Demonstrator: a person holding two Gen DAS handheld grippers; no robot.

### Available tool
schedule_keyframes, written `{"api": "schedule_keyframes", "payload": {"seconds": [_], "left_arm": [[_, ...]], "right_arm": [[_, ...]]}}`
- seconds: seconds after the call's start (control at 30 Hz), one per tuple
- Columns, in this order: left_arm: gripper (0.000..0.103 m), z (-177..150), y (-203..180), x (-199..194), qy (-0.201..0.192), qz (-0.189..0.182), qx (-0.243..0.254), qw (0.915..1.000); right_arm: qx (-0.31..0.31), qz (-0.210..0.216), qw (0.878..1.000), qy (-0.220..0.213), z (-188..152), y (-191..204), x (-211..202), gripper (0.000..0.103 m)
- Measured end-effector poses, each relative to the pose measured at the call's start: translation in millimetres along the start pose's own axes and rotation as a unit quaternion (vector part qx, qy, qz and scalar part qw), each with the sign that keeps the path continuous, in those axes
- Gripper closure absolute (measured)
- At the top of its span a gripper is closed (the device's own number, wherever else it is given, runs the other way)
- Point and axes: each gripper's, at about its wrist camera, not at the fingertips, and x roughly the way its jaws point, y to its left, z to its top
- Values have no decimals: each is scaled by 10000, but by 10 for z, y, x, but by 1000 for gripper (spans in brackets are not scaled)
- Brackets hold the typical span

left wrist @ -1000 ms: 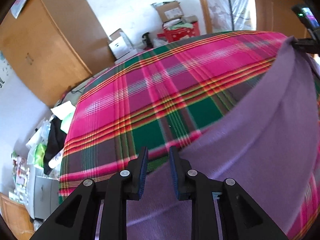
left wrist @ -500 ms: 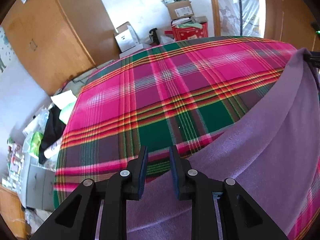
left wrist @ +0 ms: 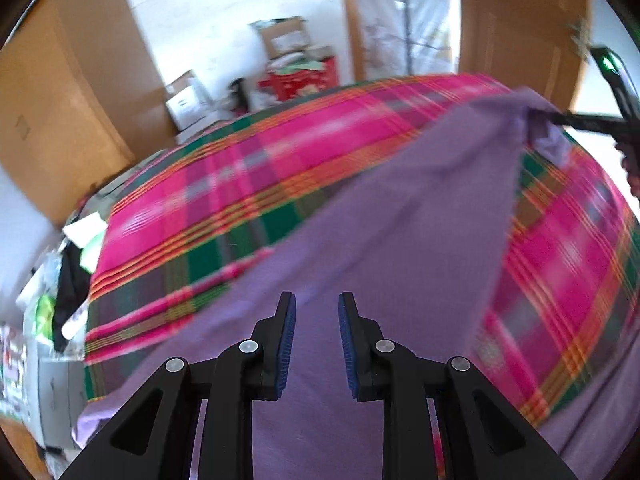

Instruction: Fold clothes

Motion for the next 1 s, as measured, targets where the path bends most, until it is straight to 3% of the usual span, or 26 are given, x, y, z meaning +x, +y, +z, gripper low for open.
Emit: {"api": "schedule_keyframes", "payload": {"seconds": [0.2, 0.3, 0.37, 0.57, 0.7, 0.8, 1.0], "left_arm": [[79, -82, -418, -21, 83, -222, 518, 9984], [79, -85, -486, 7, 315, -300, 530, 9976], [79, -102, -523, -45, 230, -356, 578, 9974], [79, -194, -700, -142, 116, -281, 892, 9955], [79, -239, -812, -139, 80, -239, 1095, 9937], [79, -273, -854, -126, -1, -146, 1201, 9926], [78, -327, -981, -31, 78, 159, 1385, 9902]], "right_arm": [[268, 102, 9993, -243, -215, -30, -212, 71], [213, 250, 9994, -64, -285, 9, -159, 71], [181, 338, 9993, -6, -363, 81, -148, 71], [22, 1290, 9916, 103, -552, 447, -225, 71], [-80, 1698, 9853, 150, -536, 656, -196, 71], [231, 2052, 9781, 267, -460, 714, -109, 71], [543, 1996, 9778, 343, -321, 789, 84, 71]]}}
